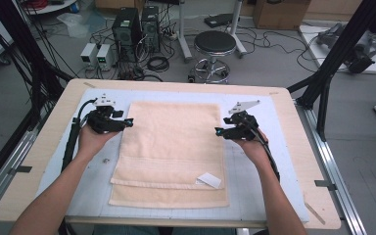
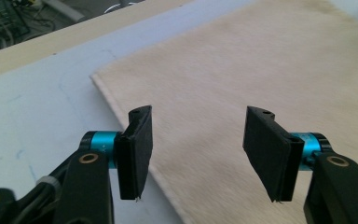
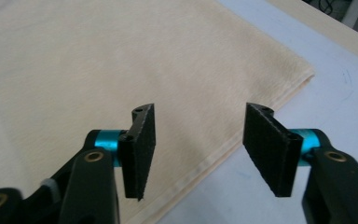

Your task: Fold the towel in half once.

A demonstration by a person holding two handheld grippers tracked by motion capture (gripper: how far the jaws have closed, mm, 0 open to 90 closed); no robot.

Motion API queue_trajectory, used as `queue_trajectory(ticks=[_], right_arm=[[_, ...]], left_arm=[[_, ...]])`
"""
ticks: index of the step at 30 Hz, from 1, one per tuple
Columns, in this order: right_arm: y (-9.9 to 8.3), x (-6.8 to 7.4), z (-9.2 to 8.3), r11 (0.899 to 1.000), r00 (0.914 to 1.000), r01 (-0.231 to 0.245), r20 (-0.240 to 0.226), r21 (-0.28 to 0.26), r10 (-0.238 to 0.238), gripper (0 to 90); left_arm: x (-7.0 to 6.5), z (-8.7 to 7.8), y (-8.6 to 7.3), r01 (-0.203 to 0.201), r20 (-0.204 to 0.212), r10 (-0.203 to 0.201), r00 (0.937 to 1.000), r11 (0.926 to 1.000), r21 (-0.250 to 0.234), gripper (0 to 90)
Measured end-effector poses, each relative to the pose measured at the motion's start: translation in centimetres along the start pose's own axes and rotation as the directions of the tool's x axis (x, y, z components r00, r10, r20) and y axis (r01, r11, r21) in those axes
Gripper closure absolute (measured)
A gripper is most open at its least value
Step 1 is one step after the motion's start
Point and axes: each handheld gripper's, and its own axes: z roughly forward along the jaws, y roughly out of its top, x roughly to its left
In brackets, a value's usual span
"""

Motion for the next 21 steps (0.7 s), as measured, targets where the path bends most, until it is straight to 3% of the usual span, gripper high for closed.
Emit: queue_trajectory(ticks=[2,3,7,10,13,21], right_arm=[[-0.6,0.7,-0.8,1.000,1.0000,0.000,-0.008,-0.013,0.000,40.3],[-0.9,1.1,-1.2,1.000,0.9998,0.000,-0.020,-0.027,-0.001,39.7],[-1.8,2.9,-2.7,0.997,0.9976,0.050,-0.044,-0.059,-0.053,38.3],[-2.0,3.7,-3.3,0.998,0.9953,0.064,-0.072,-0.012,-0.065,34.0],[-2.5,5.1,-4.1,0.995,0.9933,0.091,-0.067,-0.047,-0.094,35.6],[-4.7,7.5,-4.2,0.991,0.9868,0.128,-0.096,-0.036,-0.130,40.0]], left_arm=[[-0.7,-0.7,-0.4,-0.015,0.015,0.015,0.9998,0.9999,0.004,39.0],[-1.2,-1.1,-0.8,-0.018,0.025,0.018,0.9995,0.9996,-0.021,39.2],[-2.7,-2.7,-2.1,-0.046,0.058,0.049,0.9972,0.9977,-0.051,40.6],[-3.6,-3.9,-3.3,-0.065,0.074,0.069,0.9948,0.9962,-0.057,40.5],[-4.7,-4.9,-4.6,-0.089,0.076,0.093,0.9928,0.9947,-0.051,37.5],[-6.0,-6.4,-7.6,-0.093,0.100,0.097,0.9903,0.9947,-0.045,34.7]])
